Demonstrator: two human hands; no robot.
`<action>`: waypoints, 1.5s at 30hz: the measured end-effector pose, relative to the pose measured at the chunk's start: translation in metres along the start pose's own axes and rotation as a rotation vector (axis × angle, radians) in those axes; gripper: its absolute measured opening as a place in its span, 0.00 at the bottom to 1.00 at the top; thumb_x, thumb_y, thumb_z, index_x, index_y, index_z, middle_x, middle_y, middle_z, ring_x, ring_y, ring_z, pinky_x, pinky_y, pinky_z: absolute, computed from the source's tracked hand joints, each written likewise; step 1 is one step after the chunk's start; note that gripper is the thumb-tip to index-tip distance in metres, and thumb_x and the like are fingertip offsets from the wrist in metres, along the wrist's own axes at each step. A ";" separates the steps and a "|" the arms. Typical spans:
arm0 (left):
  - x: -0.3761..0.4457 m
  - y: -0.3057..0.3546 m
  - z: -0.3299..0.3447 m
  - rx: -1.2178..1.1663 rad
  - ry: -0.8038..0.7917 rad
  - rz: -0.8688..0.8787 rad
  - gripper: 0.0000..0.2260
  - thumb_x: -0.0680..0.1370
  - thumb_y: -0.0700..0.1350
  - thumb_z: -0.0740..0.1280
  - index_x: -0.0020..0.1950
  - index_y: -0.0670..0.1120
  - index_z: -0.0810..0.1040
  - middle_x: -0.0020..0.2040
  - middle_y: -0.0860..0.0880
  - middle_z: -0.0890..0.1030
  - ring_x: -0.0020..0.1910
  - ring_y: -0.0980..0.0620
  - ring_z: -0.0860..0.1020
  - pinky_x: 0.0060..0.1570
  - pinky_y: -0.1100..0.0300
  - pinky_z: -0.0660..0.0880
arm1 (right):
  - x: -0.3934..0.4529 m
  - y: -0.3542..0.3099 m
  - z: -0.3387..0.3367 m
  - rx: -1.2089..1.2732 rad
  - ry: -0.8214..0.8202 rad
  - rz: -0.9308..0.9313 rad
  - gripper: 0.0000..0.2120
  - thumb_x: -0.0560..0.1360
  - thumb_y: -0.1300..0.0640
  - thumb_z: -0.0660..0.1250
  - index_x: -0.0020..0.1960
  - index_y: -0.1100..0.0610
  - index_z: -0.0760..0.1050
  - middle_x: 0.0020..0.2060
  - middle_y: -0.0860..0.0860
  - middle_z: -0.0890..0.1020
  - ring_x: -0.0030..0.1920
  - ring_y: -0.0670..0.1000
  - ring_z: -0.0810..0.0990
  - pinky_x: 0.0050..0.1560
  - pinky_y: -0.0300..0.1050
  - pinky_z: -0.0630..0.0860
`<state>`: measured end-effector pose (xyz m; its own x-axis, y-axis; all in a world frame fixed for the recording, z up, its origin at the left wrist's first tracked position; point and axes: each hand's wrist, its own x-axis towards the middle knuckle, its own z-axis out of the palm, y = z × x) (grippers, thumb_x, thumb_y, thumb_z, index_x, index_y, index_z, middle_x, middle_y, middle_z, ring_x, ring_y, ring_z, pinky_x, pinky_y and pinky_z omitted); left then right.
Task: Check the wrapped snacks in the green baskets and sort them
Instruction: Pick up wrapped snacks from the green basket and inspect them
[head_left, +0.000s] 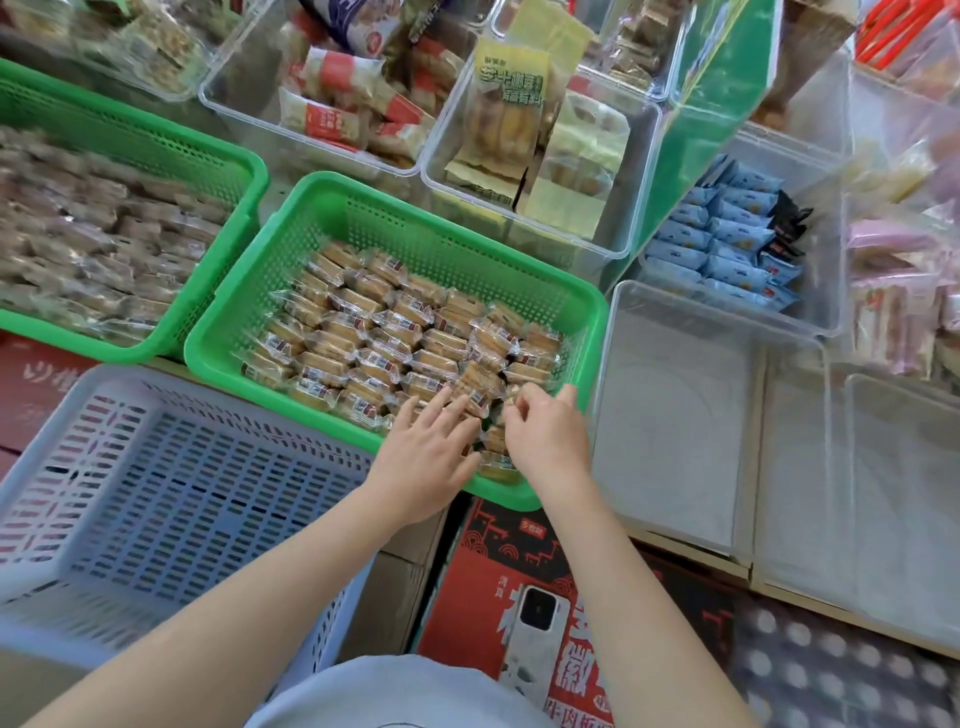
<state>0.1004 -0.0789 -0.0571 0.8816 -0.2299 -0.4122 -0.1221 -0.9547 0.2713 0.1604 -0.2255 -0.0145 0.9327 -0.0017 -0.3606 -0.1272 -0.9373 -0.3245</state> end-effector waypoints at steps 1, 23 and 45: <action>-0.001 0.000 0.001 0.007 0.007 -0.003 0.36 0.78 0.66 0.34 0.81 0.52 0.56 0.84 0.50 0.49 0.82 0.50 0.41 0.79 0.43 0.40 | 0.003 -0.002 0.006 -0.044 0.008 -0.013 0.09 0.82 0.49 0.60 0.55 0.52 0.76 0.54 0.55 0.72 0.53 0.58 0.76 0.55 0.53 0.75; 0.020 0.012 -0.004 0.023 -0.051 0.053 0.31 0.81 0.70 0.43 0.82 0.60 0.56 0.83 0.49 0.42 0.82 0.46 0.38 0.78 0.39 0.37 | 0.047 0.025 0.007 -0.323 0.066 -0.324 0.06 0.78 0.57 0.66 0.54 0.51 0.78 0.52 0.49 0.78 0.58 0.54 0.73 0.58 0.53 0.61; -0.048 0.032 -0.071 -1.858 0.069 -0.301 0.19 0.73 0.48 0.74 0.62 0.46 0.80 0.50 0.45 0.78 0.44 0.51 0.78 0.43 0.55 0.82 | -0.071 0.018 -0.069 1.248 -0.122 0.133 0.04 0.83 0.64 0.59 0.55 0.59 0.71 0.50 0.59 0.82 0.46 0.53 0.84 0.38 0.42 0.80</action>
<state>0.0864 -0.0853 0.0335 0.7971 -0.0638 -0.6005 0.5610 0.4464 0.6972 0.1153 -0.2662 0.0650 0.8594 0.0239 -0.5108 -0.5113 0.0345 -0.8587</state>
